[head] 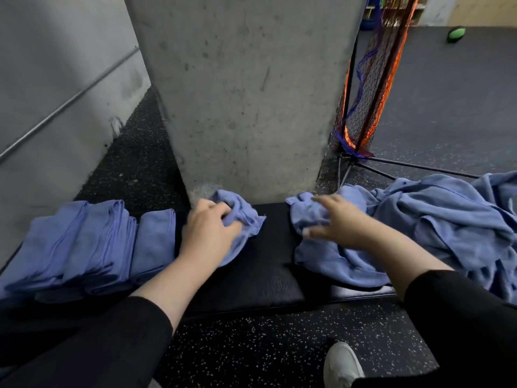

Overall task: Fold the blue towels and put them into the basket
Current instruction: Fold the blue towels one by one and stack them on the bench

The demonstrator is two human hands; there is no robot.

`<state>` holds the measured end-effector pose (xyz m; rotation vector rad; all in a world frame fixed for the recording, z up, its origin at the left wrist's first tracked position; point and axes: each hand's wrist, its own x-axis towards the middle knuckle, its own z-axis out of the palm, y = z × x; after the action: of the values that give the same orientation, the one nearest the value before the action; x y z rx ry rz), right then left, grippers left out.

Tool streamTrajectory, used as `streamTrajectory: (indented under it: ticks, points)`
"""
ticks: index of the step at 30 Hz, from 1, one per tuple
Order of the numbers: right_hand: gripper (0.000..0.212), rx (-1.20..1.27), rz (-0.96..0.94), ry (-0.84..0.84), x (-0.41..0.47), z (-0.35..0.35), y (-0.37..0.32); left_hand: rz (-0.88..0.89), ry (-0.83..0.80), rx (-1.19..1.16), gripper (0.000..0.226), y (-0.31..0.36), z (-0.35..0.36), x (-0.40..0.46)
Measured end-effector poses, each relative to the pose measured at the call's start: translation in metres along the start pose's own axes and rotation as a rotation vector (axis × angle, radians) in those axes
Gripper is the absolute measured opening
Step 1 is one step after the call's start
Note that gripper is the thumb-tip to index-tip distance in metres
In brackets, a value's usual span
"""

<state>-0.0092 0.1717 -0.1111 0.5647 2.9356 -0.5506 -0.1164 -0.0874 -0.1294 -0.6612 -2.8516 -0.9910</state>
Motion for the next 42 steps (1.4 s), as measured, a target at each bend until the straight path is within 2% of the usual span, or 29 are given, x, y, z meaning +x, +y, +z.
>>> streamTrajectory:
  ticks: [2, 3, 6, 9, 12, 13, 16, 19, 21, 23, 27, 31, 32, 35, 36, 37, 39, 41, 42]
  points:
    - [0.105, -0.138, 0.001, -0.143, -0.003, 0.022, 0.01, 0.005, -0.308, 0.166, 0.05, -0.008, 0.021, -0.008]
    - [0.106, -0.181, 0.0, -0.152, -0.004, 0.032, 0.014, 0.042, -0.389, 0.221, 0.063, -0.01, 0.03, -0.012]
    - [0.089, -0.228, 0.004, -0.075, -0.005, 0.045, 0.015, 0.142, -0.426, 0.238, 0.082, -0.01, 0.042, -0.017]
    - [0.06, -0.26, -0.017, -0.02, 0.0, 0.049, 0.016, 0.13, -0.429, 0.223, 0.078, -0.007, 0.043, -0.015]
    - [0.025, -0.181, -0.056, 0.033, 0.004, 0.052, 0.02, 0.147, -0.419, 0.256, 0.074, -0.002, 0.046, -0.018]
    - [0.021, -0.144, -0.072, 0.06, 0.004, 0.053, 0.021, 0.154, -0.418, 0.266, 0.073, -0.001, 0.047, -0.019]
    - [0.02, -0.031, -0.091, 0.17, 0.003, 0.047, 0.023, 0.184, -0.404, 0.231, 0.072, 0.003, 0.051, -0.019]
    - [0.015, 0.095, -0.13, 0.392, -0.005, 0.017, 0.023, 0.185, -0.446, 0.094, 0.071, 0.012, 0.056, -0.019]
    - [0.015, 0.12, -0.157, 0.527, -0.014, -0.013, 0.023, 0.168, -0.484, 0.042, 0.058, 0.023, 0.056, -0.02]
    - [0.015, 0.152, -0.187, 0.632, -0.029, -0.046, 0.025, 0.186, -0.485, 0.047, 0.046, 0.035, 0.057, -0.021]
    - [0.021, 0.083, -0.143, 0.766, -0.062, -0.109, 0.046, 0.225, -0.408, 0.147, 0.041, 0.058, 0.061, -0.021]
    - [0.022, -0.089, -0.041, 0.779, -0.079, -0.14, 0.088, 0.201, -0.309, 0.177, 0.033, 0.07, 0.061, -0.022]
    - [0.022, -0.153, 0.013, 0.688, -0.081, -0.139, 0.099, 0.185, -0.283, 0.182, 0.034, 0.071, 0.061, -0.022]
    - [0.035, -0.335, 0.239, 0.2, -0.086, -0.118, 0.114, 0.124, -0.28, 0.218, 0.04, 0.069, 0.063, -0.019]
    - [0.041, -0.346, 0.278, 0.124, -0.089, -0.111, 0.115, 0.119, -0.297, 0.243, 0.04, 0.068, 0.063, -0.018]
    - [0.046, -0.328, 0.291, 0.136, -0.091, -0.106, 0.114, 0.121, -0.311, 0.258, 0.036, 0.067, 0.064, -0.018]
    - [0.045, -0.265, 0.258, 0.335, -0.093, -0.102, 0.108, 0.124, -0.309, 0.243, 0.024, 0.066, 0.062, -0.019]
    - [0.04, -0.197, 0.157, 0.552, -0.089, -0.098, 0.092, 0.094, -0.284, 0.152, 0.022, 0.067, 0.058, -0.02]
    - [0.037, -0.138, 0.089, 0.604, -0.086, -0.094, 0.078, 0.065, -0.27, 0.078, 0.022, 0.068, 0.055, -0.019]
